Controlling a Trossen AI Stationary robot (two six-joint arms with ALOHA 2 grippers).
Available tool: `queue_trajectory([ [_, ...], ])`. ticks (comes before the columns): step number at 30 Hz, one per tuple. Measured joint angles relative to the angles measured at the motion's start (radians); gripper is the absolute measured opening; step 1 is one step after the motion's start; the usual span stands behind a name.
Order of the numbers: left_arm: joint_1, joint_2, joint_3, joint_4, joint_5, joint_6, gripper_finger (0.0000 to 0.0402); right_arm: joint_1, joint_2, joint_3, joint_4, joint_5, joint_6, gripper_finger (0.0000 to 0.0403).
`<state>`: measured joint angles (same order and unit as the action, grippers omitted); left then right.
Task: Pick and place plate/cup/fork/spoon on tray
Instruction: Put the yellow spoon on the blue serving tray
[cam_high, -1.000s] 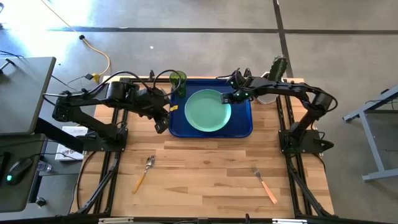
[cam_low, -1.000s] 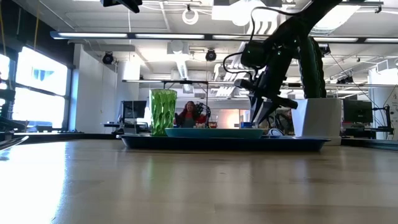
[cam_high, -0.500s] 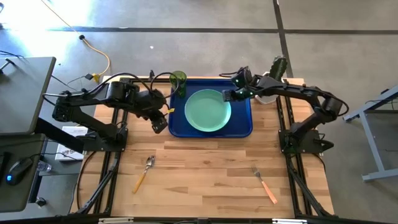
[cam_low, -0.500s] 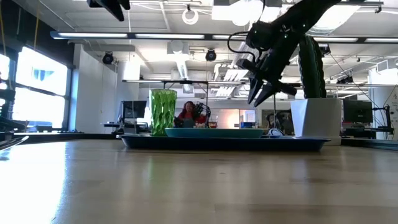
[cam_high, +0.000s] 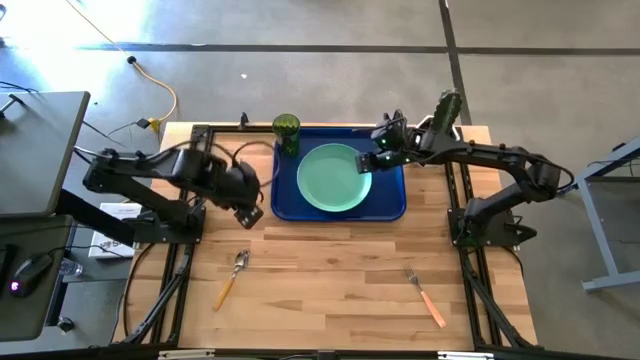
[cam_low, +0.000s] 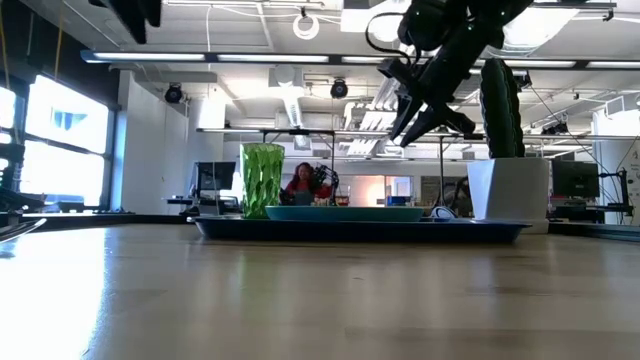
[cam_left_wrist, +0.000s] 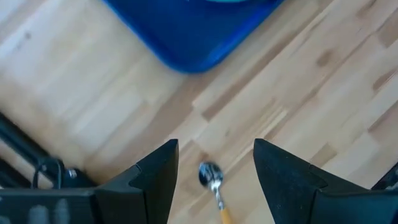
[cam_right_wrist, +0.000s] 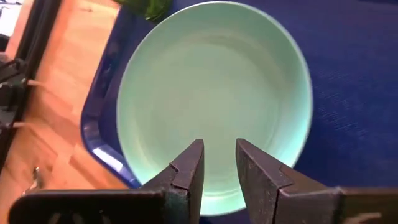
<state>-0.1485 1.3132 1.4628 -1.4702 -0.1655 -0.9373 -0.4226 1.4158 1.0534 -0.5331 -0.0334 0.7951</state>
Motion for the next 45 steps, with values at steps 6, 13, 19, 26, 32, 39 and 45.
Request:
queue_trajectory([
  [6,-0.107,0.000,-0.118,0.007,0.046,-0.137,0.0200,0.064,0.001,0.000,-0.002,0.006,0.040,0.0085],
  [13,-0.239,0.000,-0.239,0.030,0.056,-0.353,0.0200,0.148,0.001,0.000,-0.002,0.024,0.082,0.0085],
  [19,-0.341,0.001,-0.325,0.083,0.081,-0.482,0.0200,0.195,0.002,0.000,-0.002,0.039,0.094,0.0085],
  [26,-0.452,0.001,-0.413,0.182,0.088,-0.645,0.0200,0.233,0.002,0.000,-0.002,0.041,0.095,0.0085],
  [32,-0.542,0.003,-0.482,0.223,0.126,-0.844,0.0200,0.253,0.002,0.000,-0.004,0.041,0.095,0.0085],
  [39,-0.614,0.003,-0.539,0.325,0.139,-0.948,0.0200,0.267,0.002,0.000,-0.005,0.040,0.095,0.0085],
  [45,-0.641,0.003,-0.607,0.427,0.136,-1.015,0.0200,0.291,0.002,0.000,-0.005,0.025,0.095,0.0085],
])
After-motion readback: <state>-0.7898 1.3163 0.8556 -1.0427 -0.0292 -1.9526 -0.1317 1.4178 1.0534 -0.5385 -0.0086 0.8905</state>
